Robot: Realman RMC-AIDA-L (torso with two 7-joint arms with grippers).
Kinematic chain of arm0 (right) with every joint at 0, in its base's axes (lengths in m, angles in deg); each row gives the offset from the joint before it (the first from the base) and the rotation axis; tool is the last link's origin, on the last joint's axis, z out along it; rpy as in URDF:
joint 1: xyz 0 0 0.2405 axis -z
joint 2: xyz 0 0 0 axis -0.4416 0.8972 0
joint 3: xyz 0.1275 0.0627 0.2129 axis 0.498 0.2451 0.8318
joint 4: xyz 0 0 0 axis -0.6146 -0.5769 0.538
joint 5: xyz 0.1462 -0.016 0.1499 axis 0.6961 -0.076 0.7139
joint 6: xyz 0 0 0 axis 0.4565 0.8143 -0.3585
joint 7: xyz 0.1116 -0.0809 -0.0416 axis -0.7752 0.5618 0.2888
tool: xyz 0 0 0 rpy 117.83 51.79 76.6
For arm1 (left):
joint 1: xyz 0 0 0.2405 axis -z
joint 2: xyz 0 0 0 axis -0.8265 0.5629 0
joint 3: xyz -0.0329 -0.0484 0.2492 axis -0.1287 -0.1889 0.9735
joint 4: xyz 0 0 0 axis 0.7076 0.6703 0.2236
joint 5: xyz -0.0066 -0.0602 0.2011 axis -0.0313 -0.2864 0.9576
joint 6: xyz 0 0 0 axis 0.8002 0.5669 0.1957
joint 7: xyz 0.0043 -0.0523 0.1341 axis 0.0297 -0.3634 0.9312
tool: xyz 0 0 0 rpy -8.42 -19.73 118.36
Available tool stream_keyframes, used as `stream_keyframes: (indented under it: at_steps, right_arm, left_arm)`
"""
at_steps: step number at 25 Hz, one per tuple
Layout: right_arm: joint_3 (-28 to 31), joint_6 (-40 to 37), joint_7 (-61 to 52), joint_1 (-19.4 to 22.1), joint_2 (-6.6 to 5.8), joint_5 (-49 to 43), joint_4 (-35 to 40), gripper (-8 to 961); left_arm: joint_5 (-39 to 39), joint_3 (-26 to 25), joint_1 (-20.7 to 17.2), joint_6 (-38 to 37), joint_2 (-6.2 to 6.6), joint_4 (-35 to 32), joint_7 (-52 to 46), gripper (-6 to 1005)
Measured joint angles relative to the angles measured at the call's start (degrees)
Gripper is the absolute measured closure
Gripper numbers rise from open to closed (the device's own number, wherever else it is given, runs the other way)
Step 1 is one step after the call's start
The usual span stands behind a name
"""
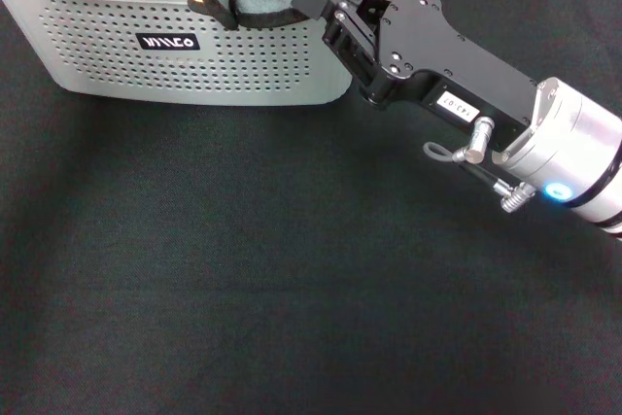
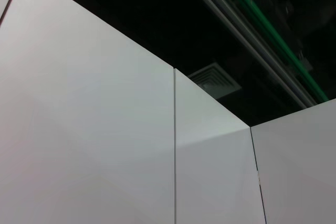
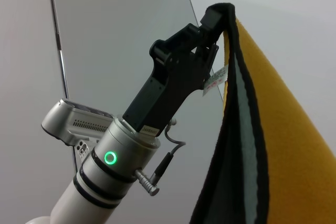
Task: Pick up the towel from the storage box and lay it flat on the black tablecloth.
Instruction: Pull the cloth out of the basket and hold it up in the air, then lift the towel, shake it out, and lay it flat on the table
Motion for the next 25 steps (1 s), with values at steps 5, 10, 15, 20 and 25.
stream_keyframes:
  at_steps: [5,10,15,20,25]
  right_arm:
    - [0.2,-0.1,0.6,0.2,0.09,0.0,-0.1,850]
    - [2.5,-0.1,0.0,0.5,-0.41,-2.4,0.9,954]
    - [11.6,2.5,-8.5,4.6,-1.9,-16.5,9.1,954]
    - [22.4,4.4,-20.5,10.2,-2.03,-35.2,21.2,953]
    - [29.2,4.3,-29.4,14.6,-1.79,-47.1,31.0,953]
  left_arm:
    - [-0.1,0.0,0.0,0.0,0.0,0.3,0.0,971]
    - [-0.1,0.0,-0.5,-0.4,0.14,0.8,-0.5,971]
    - [0.8,-0.5,-4.7,-4.3,0.32,1.8,-3.1,971]
    - [1.9,-3.0,-10.1,-12.0,0.35,4.8,-5.3,971]
    - [5.0,-9.0,-13.6,-25.0,0.45,9.0,-9.1,970]
